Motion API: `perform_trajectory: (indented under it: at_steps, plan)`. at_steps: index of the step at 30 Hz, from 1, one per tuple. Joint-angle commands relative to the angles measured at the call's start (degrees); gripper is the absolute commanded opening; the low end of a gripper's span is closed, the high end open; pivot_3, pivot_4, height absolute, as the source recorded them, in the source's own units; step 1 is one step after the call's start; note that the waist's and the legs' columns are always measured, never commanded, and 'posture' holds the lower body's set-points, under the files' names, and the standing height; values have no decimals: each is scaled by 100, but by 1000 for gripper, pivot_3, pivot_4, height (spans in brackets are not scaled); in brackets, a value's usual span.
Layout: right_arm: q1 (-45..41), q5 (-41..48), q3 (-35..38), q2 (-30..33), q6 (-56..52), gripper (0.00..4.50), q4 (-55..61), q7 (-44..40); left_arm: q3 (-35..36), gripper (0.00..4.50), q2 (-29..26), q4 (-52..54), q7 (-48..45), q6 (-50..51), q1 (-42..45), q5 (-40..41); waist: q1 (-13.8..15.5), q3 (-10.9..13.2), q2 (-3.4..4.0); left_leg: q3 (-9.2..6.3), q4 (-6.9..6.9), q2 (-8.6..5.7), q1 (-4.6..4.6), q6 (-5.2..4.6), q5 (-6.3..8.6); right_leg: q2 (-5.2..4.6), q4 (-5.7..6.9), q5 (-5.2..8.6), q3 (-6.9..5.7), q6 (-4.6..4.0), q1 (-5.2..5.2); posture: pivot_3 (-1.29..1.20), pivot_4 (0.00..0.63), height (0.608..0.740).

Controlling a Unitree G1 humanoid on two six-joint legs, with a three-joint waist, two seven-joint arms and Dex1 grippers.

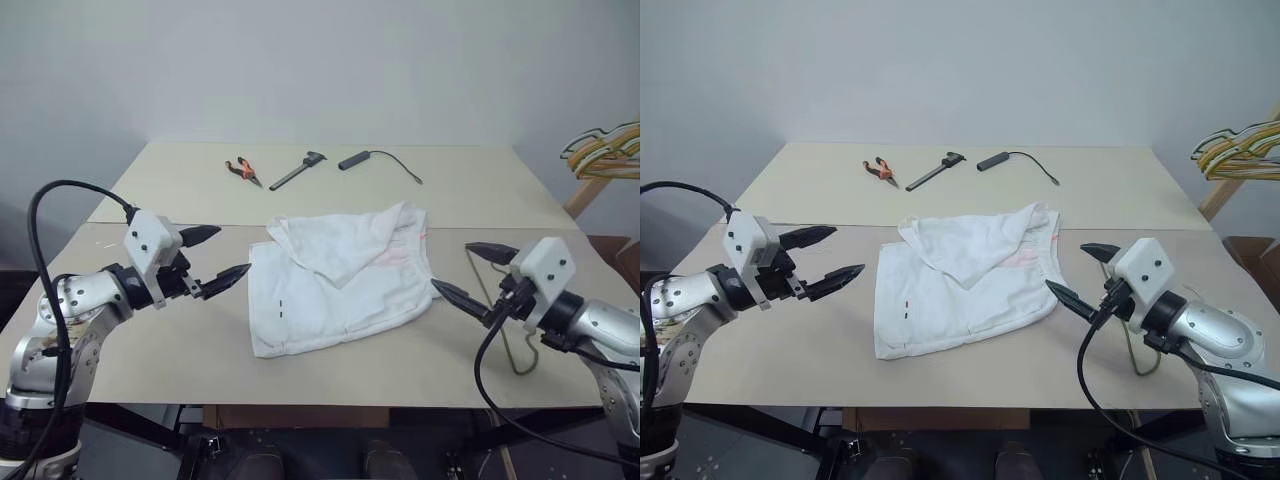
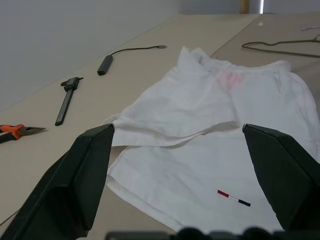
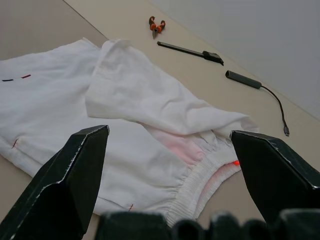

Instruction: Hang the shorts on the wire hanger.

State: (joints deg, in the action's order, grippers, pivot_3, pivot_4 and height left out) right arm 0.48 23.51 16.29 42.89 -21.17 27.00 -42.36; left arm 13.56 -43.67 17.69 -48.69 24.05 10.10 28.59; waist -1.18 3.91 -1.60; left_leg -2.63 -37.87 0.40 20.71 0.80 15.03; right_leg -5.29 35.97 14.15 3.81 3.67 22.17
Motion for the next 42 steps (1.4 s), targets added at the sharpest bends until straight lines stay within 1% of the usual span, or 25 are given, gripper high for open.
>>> perform_trajectory:
  at_steps: [1, 12, 18, 23, 25, 28, 30, 32, 35, 42]
  plan:
    - [-62, -2, 147, 30, 71, 4500, 199, 70, 57, 4470, -2, 35, -86, -82, 145, 105, 0, 0, 0, 0, 0, 0, 0, 0, 0, 0, 0, 0, 0, 0, 0, -37, 35, 740]
    - [-153, -64, 106, 68, 148, 4500, 108, 53, 70, 4470, -28, 31, -253, -53, 205, 182, -3, 0, 0, 0, 0, 0, 0, 0, 0, 0, 0, 0, 0, 0, 0, -32, 34, 740]
    - [-175, -669, -208, 367, 776, 4500, -52, -273, 87, 4470, -162, 156, -445, 104, 235, 380, -11, 0, 0, 1, 0, 1, -1, 0, 0, 1, 1, 0, 0, 0, 0, -38, 39, 740]
    - [-277, -1278, -580, 590, 1372, 4500, -315, -396, -45, 4470, -80, 150, -307, -53, 247, 205, -25, 0, -1, 4, 0, 2, -1, 0, 0, 1, 0, 1, 1, 0, 0, -43, 45, 740]
    - [-226, -1549, -736, 709, 1829, 4500, -472, -570, -134, 4470, -13, 176, -206, -143, 228, 81, -28, 1, 0, 4, 0, 2, -2, 0, 0, 2, 0, 1, 1, -1, 0, -41, 48, 740]
    - [-214, -2271, -1103, 914, 2646, 4500, -864, -583, -230, 4470, 28, 278, -274, -172, 140, 82, -42, 1, 0, 5, 0, 2, -2, 0, 0, 2, -1, 1, 1, -1, 0, -52, 50, 740]
    - [-618, -2951, -1605, 882, 3112, 4500, -1375, -382, -325, 4470, 48, 306, -323, -181, 129, 70, -72, 2, -2, 7, 0, 3, -4, 0, 0, 1, -1, 1, 1, -1, -2, -58, 49, 740]
    - [-946, -3412, -1965, 822, 3459, 4500, -1839, -242, -400, 4470, 54, 311, -365, -207, 145, 53, -139, 2, -2, 11, -1, 3, -9, 1, -1, 1, 0, -1, 4, -3, -3, -58, 48, 740]
    - [-1600, -4384, -2620, 779, 4163, 4500, -2888, 98, -514, 4470, 93, 338, -397, -197, 226, 56, -192, 2, -1, 16, 0, 10, -21, 2, -1, 9, 4, -1, 9, -8, -5, -48, 47, 740]
    - [-2671, -5617, -3434, 608, 5051, 4500, -4556, 899, -664, 4470, 140, 434, -486, -266, 115, 42, -277, 2, -2, 15, 1, 10, -18, 1, -1, 7, 5, 1, 11, -12, -3, -42, 40, 740]
